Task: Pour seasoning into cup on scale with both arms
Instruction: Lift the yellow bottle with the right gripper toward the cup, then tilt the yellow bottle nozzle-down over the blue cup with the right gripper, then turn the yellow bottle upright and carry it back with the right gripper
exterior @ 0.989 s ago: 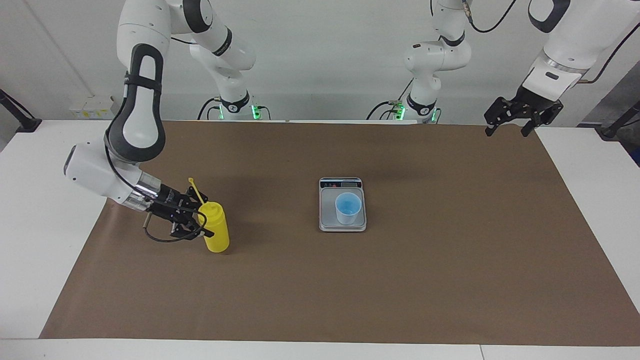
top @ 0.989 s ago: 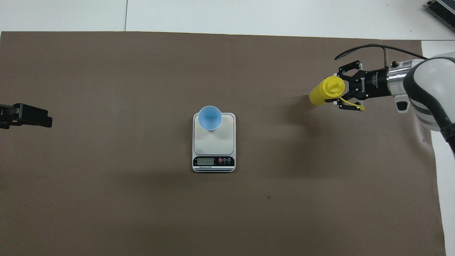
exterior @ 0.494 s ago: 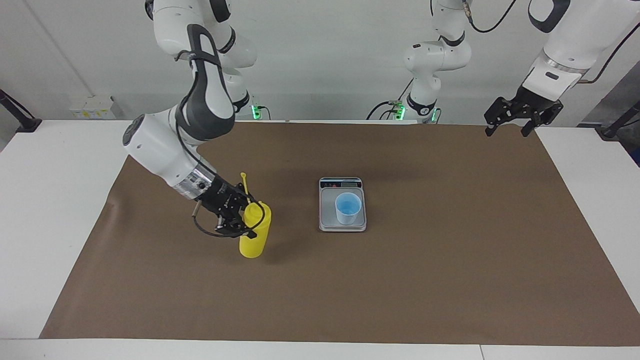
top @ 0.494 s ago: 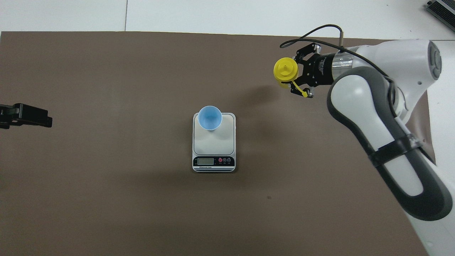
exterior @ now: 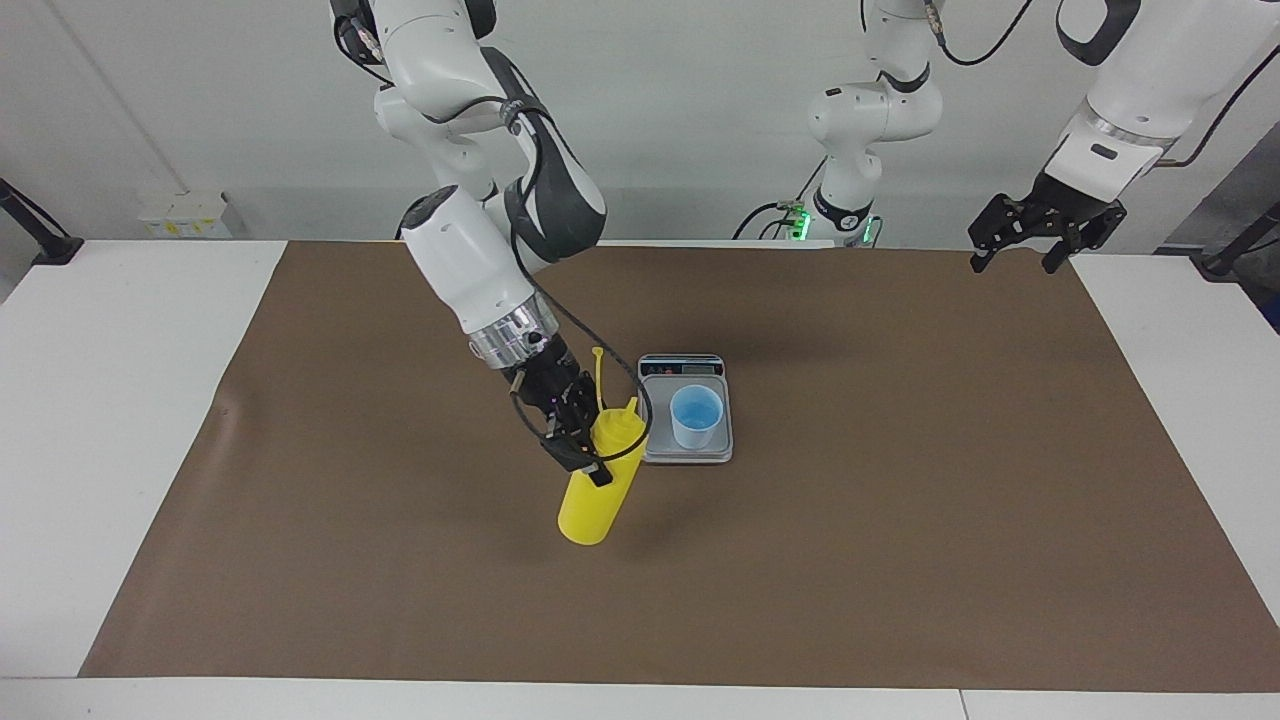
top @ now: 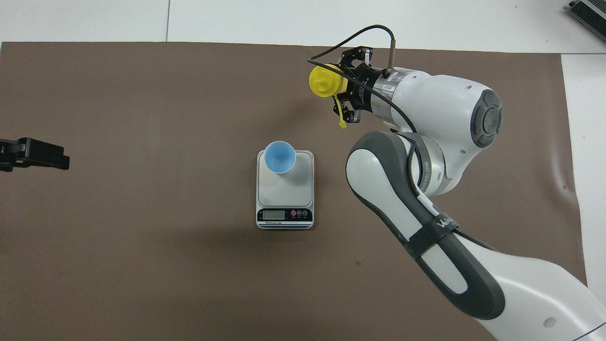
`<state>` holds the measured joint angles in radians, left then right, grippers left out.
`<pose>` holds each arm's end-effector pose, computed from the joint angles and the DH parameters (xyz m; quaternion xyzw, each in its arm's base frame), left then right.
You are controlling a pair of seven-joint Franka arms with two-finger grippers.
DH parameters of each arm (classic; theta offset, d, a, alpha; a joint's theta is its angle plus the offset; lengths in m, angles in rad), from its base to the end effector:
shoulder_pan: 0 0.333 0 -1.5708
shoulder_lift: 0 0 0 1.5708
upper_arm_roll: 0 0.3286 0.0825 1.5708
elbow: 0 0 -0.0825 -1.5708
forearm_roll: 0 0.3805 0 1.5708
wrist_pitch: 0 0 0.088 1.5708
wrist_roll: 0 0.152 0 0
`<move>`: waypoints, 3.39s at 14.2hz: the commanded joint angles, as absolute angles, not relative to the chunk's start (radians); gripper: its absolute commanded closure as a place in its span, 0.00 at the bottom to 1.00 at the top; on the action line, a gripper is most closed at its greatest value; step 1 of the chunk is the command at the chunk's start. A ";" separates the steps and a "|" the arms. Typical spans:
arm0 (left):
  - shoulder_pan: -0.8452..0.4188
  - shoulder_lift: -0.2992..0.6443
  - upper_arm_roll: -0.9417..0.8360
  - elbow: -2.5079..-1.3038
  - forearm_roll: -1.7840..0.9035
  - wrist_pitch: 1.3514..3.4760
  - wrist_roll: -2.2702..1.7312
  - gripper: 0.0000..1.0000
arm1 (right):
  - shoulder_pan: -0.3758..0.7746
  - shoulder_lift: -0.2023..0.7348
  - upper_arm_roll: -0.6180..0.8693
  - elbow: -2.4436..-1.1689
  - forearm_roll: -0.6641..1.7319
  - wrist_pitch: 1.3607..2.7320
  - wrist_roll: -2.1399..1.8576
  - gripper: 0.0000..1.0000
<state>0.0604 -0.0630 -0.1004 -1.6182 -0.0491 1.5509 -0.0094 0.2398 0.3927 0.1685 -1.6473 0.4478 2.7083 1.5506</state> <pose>0.5275 -0.0303 0.6022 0.9996 -0.0156 -0.0028 0.0213 0.6888 0.2725 0.4434 -0.6739 0.6416 -0.0261 0.3654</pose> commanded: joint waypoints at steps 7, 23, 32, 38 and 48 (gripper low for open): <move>0.069 -0.080 -0.104 -1.631 -0.040 1.539 -0.015 0.00 | 0.311 0.468 0.167 -1.631 0.135 2.941 1.552 1.00; 0.069 -0.080 -0.104 -1.631 -0.040 1.539 -0.015 0.00 | 0.325 0.632 0.163 -1.517 -0.599 2.981 1.551 1.00; 0.069 -0.080 -0.104 -1.631 -0.040 1.539 -0.015 0.00 | 0.331 0.643 0.164 -1.517 -0.704 2.979 1.552 1.00; 0.069 -0.080 -0.104 -1.631 -0.040 1.539 -0.015 0.00 | 0.304 0.595 0.167 -1.525 -0.692 2.967 1.562 1.00; 0.069 -0.080 -0.104 -1.631 -0.040 1.539 -0.015 0.00 | 0.227 0.377 0.172 -1.684 -0.596 2.906 1.718 1.00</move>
